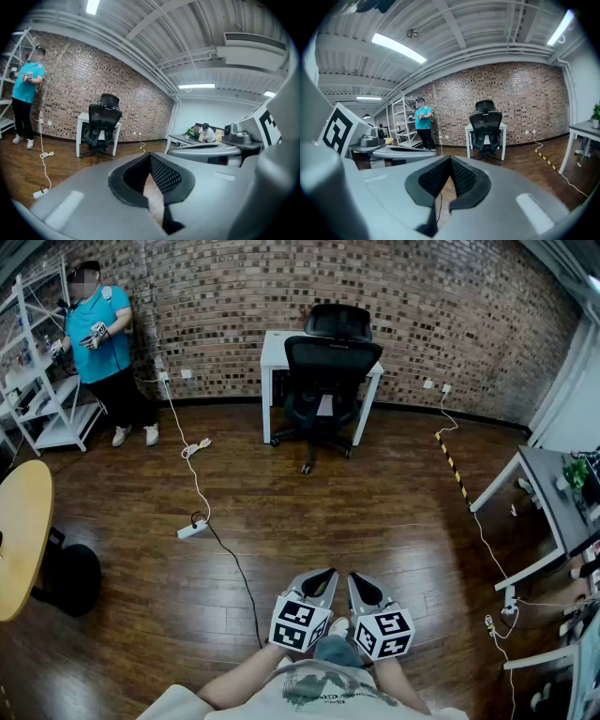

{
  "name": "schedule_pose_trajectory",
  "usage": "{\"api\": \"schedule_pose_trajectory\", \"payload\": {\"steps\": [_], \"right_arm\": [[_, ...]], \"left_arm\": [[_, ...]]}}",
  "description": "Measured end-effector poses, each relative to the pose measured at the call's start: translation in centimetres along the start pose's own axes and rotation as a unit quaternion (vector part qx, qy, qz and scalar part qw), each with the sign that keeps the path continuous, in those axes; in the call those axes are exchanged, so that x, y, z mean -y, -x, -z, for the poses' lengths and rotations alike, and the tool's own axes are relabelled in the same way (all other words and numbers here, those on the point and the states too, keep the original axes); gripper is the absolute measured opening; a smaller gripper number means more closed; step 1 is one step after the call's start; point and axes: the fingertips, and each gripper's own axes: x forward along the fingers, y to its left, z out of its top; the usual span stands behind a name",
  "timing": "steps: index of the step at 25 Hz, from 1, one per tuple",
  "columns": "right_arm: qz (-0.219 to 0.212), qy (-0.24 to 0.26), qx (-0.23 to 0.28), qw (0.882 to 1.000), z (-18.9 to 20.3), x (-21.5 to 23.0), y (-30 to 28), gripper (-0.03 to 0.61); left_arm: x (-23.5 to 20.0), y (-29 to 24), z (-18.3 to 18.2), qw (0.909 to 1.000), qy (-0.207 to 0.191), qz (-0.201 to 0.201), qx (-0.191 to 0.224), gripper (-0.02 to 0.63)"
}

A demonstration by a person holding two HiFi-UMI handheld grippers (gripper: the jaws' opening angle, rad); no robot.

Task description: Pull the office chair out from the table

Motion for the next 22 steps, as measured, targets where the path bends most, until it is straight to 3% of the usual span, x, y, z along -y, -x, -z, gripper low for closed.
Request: {"api": "schedule_pose_trajectory", "payload": {"steps": [13, 22], "right_arm": [[-0.023, 0.021, 0.047, 0.998, -7.1, 10.2, -8.1, 0.0], [-0.044, 0.005, 0.052, 0.998, -9.4, 17.7, -12.4, 0.0]], "left_arm": [[-3.1, -12.4, -7.0, 0.9984, -0.046, -0.033, 0.009, 0.012], [-4.8, -20.2, -8.9, 0.9973, -0.042, -0.06, -0.008, 0.012]]}}
